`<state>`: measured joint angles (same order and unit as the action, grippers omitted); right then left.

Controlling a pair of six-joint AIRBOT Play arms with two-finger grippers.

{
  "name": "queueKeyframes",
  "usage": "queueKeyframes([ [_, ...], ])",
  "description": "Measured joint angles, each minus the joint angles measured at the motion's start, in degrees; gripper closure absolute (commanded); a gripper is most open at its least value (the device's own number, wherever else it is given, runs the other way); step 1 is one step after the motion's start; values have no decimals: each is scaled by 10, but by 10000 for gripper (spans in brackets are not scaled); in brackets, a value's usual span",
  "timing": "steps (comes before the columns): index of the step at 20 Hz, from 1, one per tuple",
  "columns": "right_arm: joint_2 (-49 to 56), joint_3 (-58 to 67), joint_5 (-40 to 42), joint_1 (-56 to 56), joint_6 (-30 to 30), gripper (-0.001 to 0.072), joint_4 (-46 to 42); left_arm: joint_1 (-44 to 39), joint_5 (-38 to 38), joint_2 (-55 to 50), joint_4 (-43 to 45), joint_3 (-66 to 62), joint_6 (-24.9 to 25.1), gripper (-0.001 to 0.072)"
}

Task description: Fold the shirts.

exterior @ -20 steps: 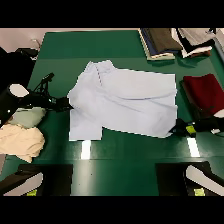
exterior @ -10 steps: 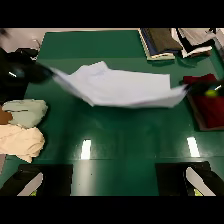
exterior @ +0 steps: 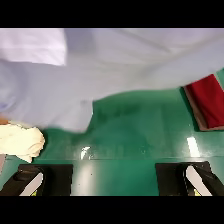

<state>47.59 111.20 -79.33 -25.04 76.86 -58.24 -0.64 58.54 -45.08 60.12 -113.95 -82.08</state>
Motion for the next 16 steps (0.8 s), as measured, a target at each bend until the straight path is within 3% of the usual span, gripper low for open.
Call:
queueKeyframes([
  [4,55,16,-45,-7,18,692,0,0,39,-62,35,14,-20,680],
  [9,150,-88,-64,37,21,692,-25,0,98,-207,44,90,-32,679],
  [16,344,-214,-4,123,22,692,-82,0,110,-429,39,168,-31,680],
])
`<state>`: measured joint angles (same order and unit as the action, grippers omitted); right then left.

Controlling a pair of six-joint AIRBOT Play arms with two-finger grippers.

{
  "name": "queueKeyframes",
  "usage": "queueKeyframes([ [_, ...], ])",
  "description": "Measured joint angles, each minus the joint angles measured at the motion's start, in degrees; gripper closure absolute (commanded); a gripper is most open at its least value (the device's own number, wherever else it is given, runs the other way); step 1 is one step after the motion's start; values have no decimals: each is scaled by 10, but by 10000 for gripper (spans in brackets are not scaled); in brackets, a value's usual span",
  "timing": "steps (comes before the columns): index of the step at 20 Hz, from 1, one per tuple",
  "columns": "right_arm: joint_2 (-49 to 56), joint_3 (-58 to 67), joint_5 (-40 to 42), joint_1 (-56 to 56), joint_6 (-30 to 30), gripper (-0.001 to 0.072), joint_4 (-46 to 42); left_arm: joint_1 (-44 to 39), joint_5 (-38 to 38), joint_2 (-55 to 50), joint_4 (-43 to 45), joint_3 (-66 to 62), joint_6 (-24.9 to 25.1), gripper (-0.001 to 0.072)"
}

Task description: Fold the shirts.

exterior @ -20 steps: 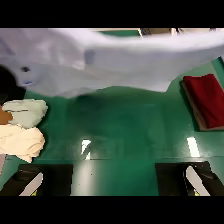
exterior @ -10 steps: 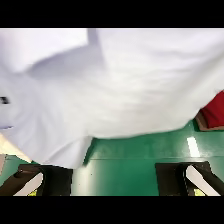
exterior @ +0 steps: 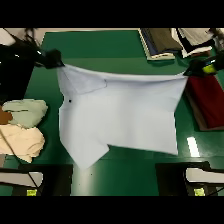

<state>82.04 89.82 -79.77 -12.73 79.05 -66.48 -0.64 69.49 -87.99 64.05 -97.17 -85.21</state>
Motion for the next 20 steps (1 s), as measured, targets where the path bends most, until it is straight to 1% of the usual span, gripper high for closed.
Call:
queueKeyframes([
  [3,76,24,28,10,0,692,-2,1,-28,-52,-2,6,13,680],
  [5,104,46,32,14,0,692,0,6,-36,-68,-5,6,19,679],
  [8,111,46,34,17,-8,692,-4,14,-9,-79,-2,11,30,679],
  [12,86,-26,49,27,-14,691,-22,16,23,-85,2,55,45,679],
  [13,78,-50,59,30,-14,686,-23,17,26,-85,3,71,45,631],
  [14,69,-72,70,32,-15,541,-22,17,27,-85,4,86,43,299],
  [15,61,-91,80,33,-15,385,-21,17,30,-86,8,99,36,139],
  [16,55,-105,87,34,-15,376,-18,17,33,-86,14,109,23,168],
  [18,40,-124,97,34,-15,376,-6,21,38,-78,24,121,2,167],
  [20,18,-134,98,30,-15,376,6,24,45,-52,35,130,-9,167],
])
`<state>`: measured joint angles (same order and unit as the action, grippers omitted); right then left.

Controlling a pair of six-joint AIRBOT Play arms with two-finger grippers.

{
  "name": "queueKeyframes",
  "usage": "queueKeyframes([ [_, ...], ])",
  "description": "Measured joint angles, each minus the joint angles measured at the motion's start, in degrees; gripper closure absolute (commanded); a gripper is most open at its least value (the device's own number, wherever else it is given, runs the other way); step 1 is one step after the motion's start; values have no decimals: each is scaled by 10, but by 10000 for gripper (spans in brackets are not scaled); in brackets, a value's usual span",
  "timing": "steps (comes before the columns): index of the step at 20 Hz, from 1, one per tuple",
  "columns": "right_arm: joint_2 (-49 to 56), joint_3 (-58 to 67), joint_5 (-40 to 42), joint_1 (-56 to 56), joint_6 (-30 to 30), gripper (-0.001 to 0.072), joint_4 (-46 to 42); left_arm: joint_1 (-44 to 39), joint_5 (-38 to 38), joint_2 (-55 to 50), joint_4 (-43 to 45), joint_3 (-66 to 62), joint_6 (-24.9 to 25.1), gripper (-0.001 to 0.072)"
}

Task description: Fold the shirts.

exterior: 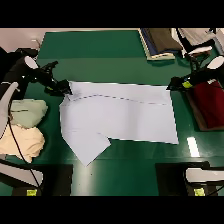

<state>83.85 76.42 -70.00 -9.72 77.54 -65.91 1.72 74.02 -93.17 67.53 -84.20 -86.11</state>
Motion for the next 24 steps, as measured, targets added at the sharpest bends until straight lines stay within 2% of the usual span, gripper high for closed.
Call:
queueKeyframes([
  [4,-71,-28,-31,-2,0,374,13,3,9,110,42,95,-6,167],
  [10,-184,-118,-26,18,-6,374,18,4,-23,322,40,393,-12,167],
  [14,-213,-146,-19,25,-6,374,20,4,-56,398,-11,530,-17,167],
  [17,-220,-153,-17,26,-6,374,34,4,-91,417,-68,586,-19,168],
  [20,-223,-155,-17,27,-7,374,43,0,-129,423,-138,619,2,171],
  [21,-223,-155,-17,26,-7,373,44,-3,-137,424,-153,625,10,358],
  [22,-223,-156,-23,24,-7,374,46,-5,-146,424,-159,630,18,657],
  [24,-224,-158,-39,8,-12,375,46,-8,-150,424,-170,633,35,680],
])
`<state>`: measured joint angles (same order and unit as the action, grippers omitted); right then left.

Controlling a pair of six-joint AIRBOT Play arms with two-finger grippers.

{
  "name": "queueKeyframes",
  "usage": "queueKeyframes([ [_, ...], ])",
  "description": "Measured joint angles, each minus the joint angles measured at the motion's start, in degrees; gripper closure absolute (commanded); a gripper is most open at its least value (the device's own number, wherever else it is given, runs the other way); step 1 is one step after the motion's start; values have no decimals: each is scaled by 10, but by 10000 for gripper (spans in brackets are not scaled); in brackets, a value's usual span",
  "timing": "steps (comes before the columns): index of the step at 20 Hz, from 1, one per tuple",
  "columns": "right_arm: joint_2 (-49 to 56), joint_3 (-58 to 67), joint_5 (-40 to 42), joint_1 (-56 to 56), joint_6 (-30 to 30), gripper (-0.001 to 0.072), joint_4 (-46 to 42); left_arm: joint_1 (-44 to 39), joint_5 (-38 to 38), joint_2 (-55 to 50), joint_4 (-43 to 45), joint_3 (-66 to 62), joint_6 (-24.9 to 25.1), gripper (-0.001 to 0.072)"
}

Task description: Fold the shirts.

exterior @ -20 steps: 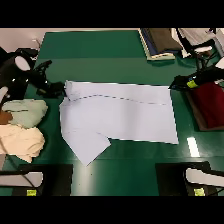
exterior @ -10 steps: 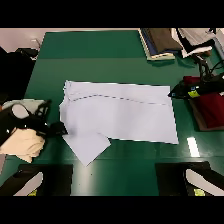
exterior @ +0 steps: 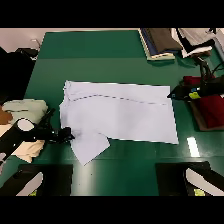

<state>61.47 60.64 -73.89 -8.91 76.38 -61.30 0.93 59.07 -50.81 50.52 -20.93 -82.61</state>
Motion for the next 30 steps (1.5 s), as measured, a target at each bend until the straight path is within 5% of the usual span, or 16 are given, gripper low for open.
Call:
queueKeyframes([
  [4,-15,-48,-49,-71,-7,357,-25,-2,38,2,-29,-26,21,680],
  [5,-23,-72,-57,-94,-7,228,-38,-2,46,2,-31,-35,24,681],
  [6,-33,-103,-64,-123,-8,198,-55,-2,52,2,-33,-45,28,681],
  [10,-51,-227,-73,-222,-14,207,-86,-2,63,2,-34,-79,33,681],
  [15,-31,-310,-48,-233,-25,309,-55,-2,65,2,-12,-98,36,681],
  [20,1,-299,-17,-160,-29,676,-29,-2,78,7,15,-103,36,683],
  [30,-130,-208,-113,-104,-25,692,-113,-2,212,152,75,-108,-14,682],
])
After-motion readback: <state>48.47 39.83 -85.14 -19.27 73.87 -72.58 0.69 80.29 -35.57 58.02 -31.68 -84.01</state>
